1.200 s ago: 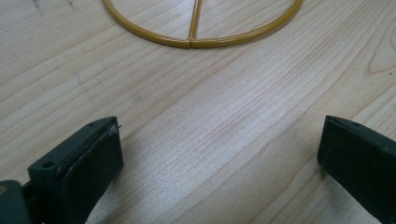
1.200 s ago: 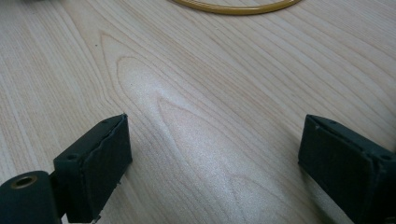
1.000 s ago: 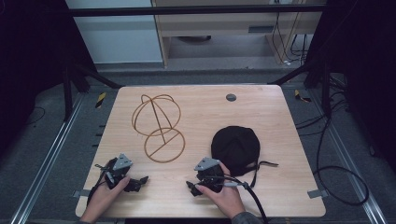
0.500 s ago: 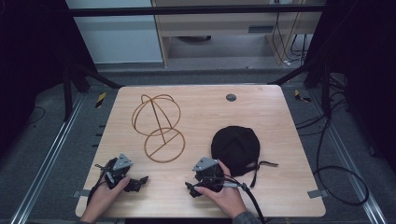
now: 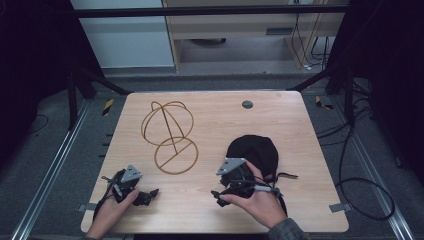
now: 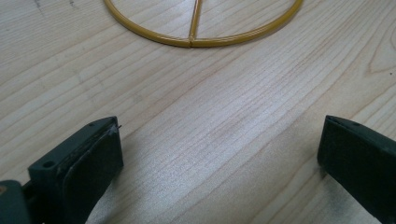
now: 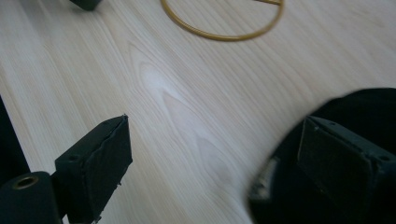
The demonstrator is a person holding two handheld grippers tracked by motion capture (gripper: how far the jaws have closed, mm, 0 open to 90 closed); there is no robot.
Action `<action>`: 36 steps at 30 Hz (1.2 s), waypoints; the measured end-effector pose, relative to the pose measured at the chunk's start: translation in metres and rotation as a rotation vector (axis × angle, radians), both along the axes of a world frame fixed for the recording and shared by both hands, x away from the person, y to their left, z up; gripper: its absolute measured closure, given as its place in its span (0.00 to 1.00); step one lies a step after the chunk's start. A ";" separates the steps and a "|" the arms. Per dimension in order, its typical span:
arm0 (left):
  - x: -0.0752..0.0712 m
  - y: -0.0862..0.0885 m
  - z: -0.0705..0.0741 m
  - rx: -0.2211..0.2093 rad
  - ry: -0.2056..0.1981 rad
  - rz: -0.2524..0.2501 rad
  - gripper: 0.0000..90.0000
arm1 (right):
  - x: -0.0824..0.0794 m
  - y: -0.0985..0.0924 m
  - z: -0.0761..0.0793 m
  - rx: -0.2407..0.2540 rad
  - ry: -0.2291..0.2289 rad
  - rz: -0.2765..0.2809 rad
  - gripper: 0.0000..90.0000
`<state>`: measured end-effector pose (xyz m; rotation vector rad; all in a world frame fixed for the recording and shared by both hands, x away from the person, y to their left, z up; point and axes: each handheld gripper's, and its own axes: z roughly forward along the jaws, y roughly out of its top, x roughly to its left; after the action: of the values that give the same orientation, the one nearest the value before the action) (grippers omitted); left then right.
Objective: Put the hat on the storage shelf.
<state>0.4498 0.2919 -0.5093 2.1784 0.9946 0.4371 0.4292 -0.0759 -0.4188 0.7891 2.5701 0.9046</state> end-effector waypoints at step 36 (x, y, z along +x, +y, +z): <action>0.001 0.000 0.000 0.000 0.001 -0.008 0.00 | 0.076 -0.110 0.054 -0.142 0.139 -0.148 0.34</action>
<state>0.4510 0.2921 -0.5092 2.1823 0.9857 0.4326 0.5047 -0.1861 -0.3652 1.0162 2.6159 0.6365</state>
